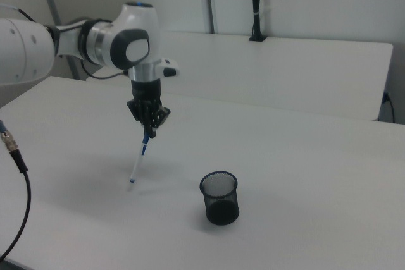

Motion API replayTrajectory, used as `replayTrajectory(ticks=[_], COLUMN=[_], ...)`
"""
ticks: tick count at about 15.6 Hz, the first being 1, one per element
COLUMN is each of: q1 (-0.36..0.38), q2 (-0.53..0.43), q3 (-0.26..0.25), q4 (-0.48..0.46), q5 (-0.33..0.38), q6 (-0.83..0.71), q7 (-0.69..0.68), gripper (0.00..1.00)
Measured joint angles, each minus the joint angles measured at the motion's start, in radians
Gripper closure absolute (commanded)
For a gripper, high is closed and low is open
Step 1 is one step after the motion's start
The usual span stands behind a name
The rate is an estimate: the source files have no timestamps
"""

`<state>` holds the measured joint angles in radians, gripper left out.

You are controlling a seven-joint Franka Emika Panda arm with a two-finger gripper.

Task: Remove the marker
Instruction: 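Carry the marker away from the cup and lower it to the table, then open the gripper to release the marker on the table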

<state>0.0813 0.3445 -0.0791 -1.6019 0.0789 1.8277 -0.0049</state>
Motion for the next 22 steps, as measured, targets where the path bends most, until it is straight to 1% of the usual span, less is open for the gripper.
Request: replayTrajectory(ticks=[1, 2, 4, 5, 6, 9, 10, 11, 12, 14, 17, 22], q1=[0.009, 0.017, 0.031, 0.040, 0.049, 0.073, 0.076, 0.078, 0.078, 0.078, 0.077, 0.068], q2=[0.031, 0.058, 0.096, 0.111, 0.123, 0.148, 0.151, 0.151, 0.150, 0.139, 0.070, -0.105], q3=[0.000, -0.001, -0.001, -0.002, -0.002, -0.003, -0.004, -0.005, -0.006, -0.011, -0.015, -0.018], q4=[0.001, 0.001, 0.003, 0.004, 0.004, 0.005, 0.006, 0.008, 0.013, 0.027, 0.030, 0.026], q5=[-0.004, -0.012, -0.035, -0.048, -0.059, -0.094, -0.103, -0.108, -0.109, -0.109, -0.121, -0.124], q6=[0.028, 0.065, 0.113, 0.124, 0.134, 0.183, 0.193, 0.196, 0.197, 0.197, 0.171, 0.002], q7=[0.011, 0.027, 0.045, 0.052, 0.056, 0.116, 0.137, 0.149, 0.153, 0.167, 0.186, 0.189], gripper=[0.83, 0.79, 0.66, 0.58, 0.53, 0.46, 0.42, 0.35, 0.25, 0.00, 0.00, 0.00])
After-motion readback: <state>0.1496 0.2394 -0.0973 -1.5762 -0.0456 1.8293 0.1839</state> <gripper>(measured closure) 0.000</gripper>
